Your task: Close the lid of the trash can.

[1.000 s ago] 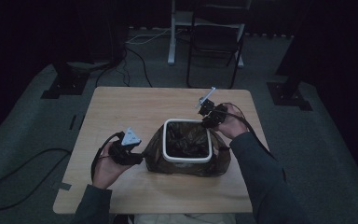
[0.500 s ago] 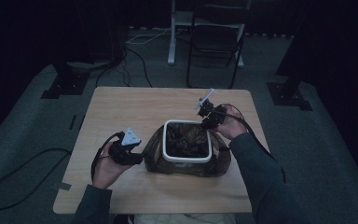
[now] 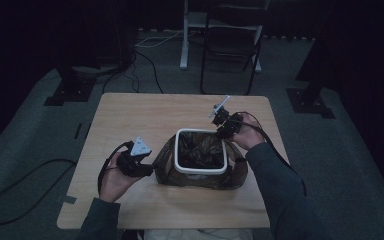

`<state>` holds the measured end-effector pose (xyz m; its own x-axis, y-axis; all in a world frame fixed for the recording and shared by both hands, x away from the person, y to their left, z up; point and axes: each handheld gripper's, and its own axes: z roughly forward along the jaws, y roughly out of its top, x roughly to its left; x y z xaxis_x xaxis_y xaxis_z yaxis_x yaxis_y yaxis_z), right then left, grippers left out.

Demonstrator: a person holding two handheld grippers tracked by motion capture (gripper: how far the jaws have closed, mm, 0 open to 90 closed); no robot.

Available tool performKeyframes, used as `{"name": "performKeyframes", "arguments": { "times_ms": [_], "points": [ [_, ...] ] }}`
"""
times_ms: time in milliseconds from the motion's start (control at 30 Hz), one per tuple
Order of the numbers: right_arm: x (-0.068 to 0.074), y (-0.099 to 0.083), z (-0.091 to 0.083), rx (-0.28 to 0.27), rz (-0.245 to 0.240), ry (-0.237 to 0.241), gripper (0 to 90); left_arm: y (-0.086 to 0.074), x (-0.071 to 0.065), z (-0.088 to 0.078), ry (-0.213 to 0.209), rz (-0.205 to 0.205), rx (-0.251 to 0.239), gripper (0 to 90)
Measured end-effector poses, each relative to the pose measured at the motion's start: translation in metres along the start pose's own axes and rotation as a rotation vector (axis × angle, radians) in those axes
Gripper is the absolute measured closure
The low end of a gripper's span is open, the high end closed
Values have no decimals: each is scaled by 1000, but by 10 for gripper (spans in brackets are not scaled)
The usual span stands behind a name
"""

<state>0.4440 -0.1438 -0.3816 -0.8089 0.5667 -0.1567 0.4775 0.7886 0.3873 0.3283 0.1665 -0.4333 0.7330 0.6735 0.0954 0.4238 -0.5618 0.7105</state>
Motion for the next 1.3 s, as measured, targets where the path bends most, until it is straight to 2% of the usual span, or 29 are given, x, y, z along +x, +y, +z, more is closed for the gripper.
{"name": "performKeyframes", "arguments": {
  "times_ms": [67, 300, 533, 700, 933, 1100, 1300],
  "points": [
    [1, 0, 0, -1, 1, -4, 760, 0, 0, 0, 0, 0, -1, 460],
    [4, 1, 1, -11, -9, 2, 650, 0, 0, 0, 0, 0, -1, 460],
    [6, 3, -5, -57, -2, 8, 544, 0, 0, 0, -1, -1, -1, 460],
    [2, 0, -14, -102, 24, 1, 525, -1, 1, 0, -2, -3, 0, 460],
    [1, -18, -26, -184, 29, 0, 484, -1, 2, 0, 1, -5, -2, 459],
    [-2, -31, -33, -261, 76, 10, 461, -1, 2, 0, 0, -6, -3, 459],
    [-4, -46, -40, -318, 114, -14, 443, -2, 3, -1, 4, -10, -5, 459]
  ]
}}
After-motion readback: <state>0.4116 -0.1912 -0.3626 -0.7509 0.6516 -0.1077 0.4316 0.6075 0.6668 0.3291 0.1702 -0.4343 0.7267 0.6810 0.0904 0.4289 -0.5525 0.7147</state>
